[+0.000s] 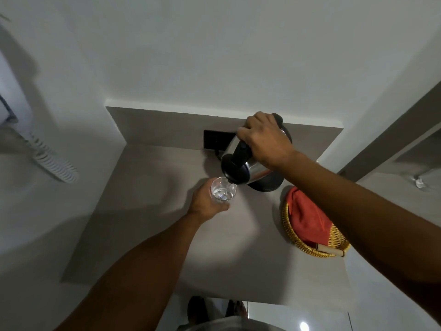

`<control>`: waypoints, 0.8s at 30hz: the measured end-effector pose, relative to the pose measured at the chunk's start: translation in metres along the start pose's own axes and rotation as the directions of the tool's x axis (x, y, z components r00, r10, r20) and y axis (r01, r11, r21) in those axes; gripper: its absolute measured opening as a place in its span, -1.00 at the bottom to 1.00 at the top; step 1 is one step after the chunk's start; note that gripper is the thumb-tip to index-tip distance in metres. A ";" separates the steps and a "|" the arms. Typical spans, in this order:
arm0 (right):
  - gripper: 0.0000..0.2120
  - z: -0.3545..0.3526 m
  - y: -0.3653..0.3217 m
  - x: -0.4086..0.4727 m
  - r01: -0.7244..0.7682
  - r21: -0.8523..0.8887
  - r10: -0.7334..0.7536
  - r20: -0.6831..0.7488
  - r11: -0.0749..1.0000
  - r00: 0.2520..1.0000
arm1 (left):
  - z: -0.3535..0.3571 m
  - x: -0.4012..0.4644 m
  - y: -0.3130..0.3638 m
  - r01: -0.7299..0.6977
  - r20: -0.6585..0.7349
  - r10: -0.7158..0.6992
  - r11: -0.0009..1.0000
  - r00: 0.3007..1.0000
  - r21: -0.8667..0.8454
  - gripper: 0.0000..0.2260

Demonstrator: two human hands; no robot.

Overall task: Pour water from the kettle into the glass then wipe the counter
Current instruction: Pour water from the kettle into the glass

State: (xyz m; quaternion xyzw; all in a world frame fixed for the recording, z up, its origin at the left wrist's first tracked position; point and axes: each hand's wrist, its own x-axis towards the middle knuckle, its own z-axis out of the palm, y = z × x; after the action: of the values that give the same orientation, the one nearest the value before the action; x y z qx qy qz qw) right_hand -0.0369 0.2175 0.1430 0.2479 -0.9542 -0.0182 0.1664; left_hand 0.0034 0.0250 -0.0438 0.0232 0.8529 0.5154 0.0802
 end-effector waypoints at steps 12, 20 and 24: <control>-0.86 -0.019 -0.025 0.012 0.088 -0.133 -0.084 0.036 0.987 0.996 | -0.002 -0.002 0.005 -0.013 0.021 0.012 0.999 1.000 0.045 -0.30; -0.86 -0.028 -0.021 0.017 0.059 -0.175 -0.059 0.003 0.983 0.998 | -0.003 -0.004 0.012 -0.003 0.012 0.002 0.997 1.000 0.074 -0.31; -0.87 -0.030 -0.019 0.017 0.047 -0.172 -0.049 -0.007 0.984 0.999 | -0.004 -0.005 0.012 -0.008 0.007 0.007 0.997 1.000 0.077 -0.30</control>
State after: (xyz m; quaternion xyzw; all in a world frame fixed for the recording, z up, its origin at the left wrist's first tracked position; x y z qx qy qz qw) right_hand -0.0325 0.1940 0.1748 0.2555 -0.9419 -0.1029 0.1920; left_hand 0.0068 0.0270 -0.0309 0.0312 0.8718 0.4823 0.0803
